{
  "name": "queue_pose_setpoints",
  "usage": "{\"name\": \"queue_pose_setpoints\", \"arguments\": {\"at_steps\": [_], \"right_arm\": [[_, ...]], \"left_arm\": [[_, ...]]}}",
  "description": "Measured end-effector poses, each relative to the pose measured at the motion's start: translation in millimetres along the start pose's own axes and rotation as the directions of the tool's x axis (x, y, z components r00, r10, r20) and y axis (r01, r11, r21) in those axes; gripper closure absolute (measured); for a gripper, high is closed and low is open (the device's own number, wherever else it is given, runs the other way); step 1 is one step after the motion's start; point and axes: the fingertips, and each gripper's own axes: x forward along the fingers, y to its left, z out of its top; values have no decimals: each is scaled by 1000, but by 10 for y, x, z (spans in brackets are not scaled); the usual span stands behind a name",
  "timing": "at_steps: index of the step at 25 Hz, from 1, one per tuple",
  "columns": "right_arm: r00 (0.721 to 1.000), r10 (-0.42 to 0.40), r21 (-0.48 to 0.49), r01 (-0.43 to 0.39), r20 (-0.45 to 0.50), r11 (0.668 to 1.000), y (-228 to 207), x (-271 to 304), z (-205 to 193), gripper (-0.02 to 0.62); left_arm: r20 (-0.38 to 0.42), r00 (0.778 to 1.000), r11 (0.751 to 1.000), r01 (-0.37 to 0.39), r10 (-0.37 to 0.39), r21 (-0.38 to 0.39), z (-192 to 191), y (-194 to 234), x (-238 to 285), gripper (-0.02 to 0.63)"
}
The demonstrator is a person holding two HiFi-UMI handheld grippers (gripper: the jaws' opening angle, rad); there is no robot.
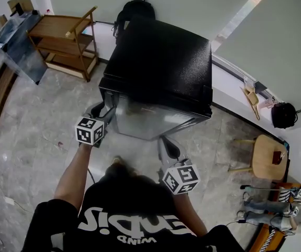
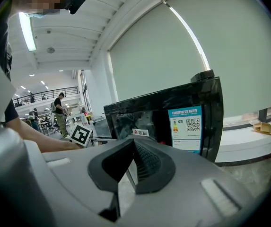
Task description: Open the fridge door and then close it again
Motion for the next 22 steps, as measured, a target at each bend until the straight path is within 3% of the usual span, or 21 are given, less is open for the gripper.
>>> {"name": "queue_pose_setpoints", "arguments": {"at_steps": [7,22], "right_arm": [[1000,12,-10,-12,-13,1000,12,3,-21,598],[998,65,-37,-66,-19,997,164,-252,-121,598]], "left_arm": [[9,1000,1000,-17,17,-8,-28,-23,-63,410],[37,997,995,-68,71,-70,-414,-461,-777,431]]}}
